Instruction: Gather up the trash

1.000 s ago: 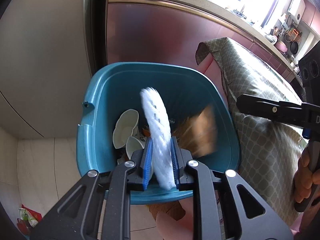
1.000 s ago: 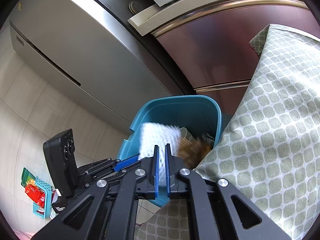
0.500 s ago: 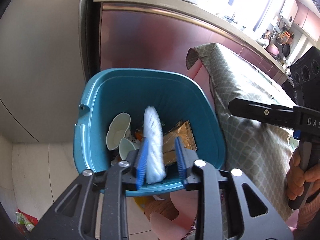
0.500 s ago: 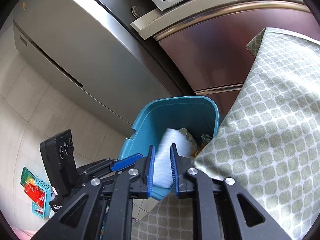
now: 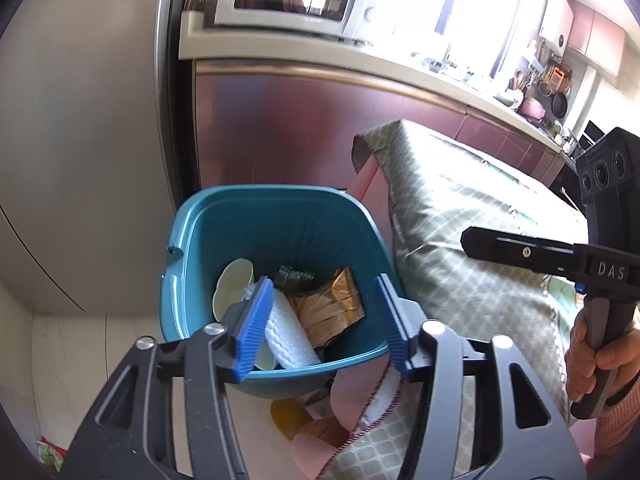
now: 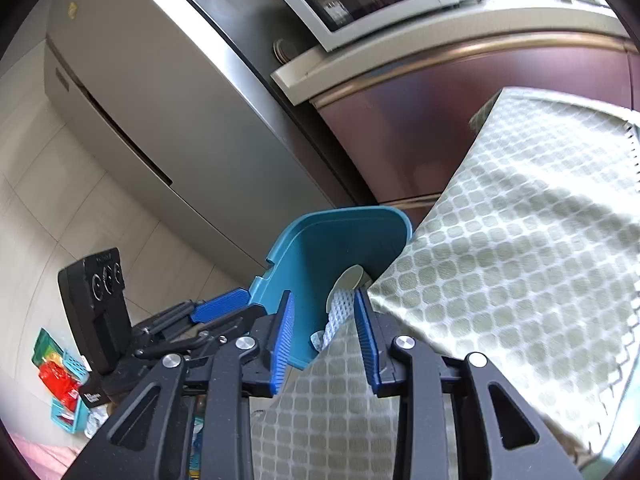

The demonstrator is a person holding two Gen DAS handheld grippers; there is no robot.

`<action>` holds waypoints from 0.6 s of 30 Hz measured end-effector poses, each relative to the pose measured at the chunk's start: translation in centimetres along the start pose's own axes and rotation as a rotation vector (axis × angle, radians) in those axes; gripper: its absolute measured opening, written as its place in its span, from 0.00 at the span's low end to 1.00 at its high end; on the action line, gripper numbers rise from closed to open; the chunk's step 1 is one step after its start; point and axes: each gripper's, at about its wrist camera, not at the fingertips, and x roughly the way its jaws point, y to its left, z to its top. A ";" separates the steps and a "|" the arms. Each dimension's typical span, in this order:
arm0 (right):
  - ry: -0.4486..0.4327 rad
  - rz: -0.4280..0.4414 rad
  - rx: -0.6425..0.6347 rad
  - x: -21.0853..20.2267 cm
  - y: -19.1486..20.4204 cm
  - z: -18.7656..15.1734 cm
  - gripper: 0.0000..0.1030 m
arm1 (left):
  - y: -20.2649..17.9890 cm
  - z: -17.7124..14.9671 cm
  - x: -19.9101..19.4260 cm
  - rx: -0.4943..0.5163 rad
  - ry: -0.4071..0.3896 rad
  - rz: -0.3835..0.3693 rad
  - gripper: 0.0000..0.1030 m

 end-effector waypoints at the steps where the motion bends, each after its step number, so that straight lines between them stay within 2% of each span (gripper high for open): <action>1: -0.009 -0.005 -0.007 -0.4 0.2 -0.2 0.35 | -0.3 0.0 -0.4 0.005 -0.011 -0.002 0.56; 4: -0.043 -0.024 -0.033 -2.1 0.4 -0.8 0.41 | -0.9 0.0 -2.0 0.011 -0.048 -0.014 0.70; 6: -0.073 -0.044 -0.047 -3.4 0.5 -1.5 0.50 | -1.3 -0.1 -3.0 0.020 -0.077 -0.017 0.73; 11: -0.154 -0.124 -0.092 -7.3 0.7 -3.5 0.61 | -2.9 -0.9 -5.5 0.037 -0.150 -0.027 0.88; 16: -0.238 -0.216 -0.121 -10.8 1.1 -5.6 0.72 | -5.6 -1.8 -7.6 0.082 -0.238 -0.012 0.94; 18: -0.277 -0.255 -0.124 -12.2 1.1 -6.5 0.81 | -6.7 -2.1 -8.5 0.089 -0.273 -0.014 0.95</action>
